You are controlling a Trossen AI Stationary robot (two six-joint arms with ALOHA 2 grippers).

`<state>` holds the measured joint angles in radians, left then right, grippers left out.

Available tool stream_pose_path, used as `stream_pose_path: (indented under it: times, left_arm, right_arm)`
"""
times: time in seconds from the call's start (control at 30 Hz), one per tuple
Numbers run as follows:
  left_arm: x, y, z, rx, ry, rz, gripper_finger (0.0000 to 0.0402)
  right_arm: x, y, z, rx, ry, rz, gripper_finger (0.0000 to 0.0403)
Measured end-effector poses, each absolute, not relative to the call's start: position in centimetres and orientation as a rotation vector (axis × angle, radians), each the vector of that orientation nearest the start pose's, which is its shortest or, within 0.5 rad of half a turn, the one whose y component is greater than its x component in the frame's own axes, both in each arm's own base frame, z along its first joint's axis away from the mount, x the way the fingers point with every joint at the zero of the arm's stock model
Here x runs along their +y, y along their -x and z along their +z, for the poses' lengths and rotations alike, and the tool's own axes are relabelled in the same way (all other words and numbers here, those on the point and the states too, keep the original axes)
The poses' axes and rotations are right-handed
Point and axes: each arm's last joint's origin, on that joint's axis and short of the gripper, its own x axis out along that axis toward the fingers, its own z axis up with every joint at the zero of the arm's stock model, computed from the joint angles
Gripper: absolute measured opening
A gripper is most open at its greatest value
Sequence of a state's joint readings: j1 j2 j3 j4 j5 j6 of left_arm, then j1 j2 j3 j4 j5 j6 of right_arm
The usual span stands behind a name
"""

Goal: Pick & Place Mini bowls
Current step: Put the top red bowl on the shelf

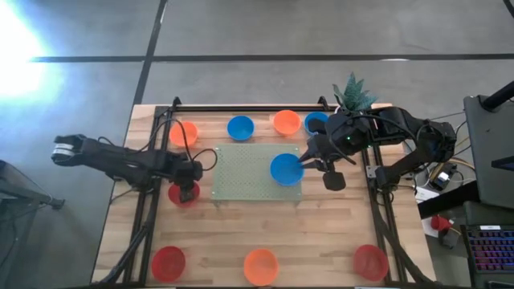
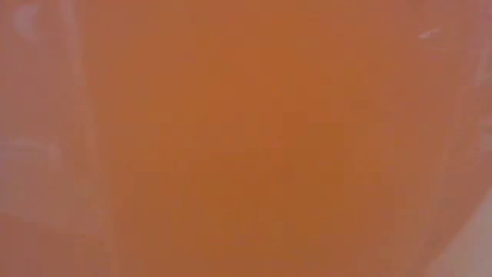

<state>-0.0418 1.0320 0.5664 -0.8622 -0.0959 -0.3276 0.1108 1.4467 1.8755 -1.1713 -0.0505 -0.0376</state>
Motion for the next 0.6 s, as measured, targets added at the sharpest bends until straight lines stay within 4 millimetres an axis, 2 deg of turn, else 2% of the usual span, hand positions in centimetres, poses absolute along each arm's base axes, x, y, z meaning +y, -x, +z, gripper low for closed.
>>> stream_pose_path:
  times: [0.3, 0.6]
  left_arm:
    - [-0.4, -16.1, 19.2, 1.270, 0.158, 0.233, 0.0105]
    - [-0.3, -16.4, 19.0, 1.281, 0.127, 0.267, 0.0105]
  right_arm:
    - [3.0, -25.5, 45.7, 0.738, 0.080, 0.176, 0.0072]
    - [3.0, -25.5, 45.7, 0.738, 0.083, 0.178, 0.0071]
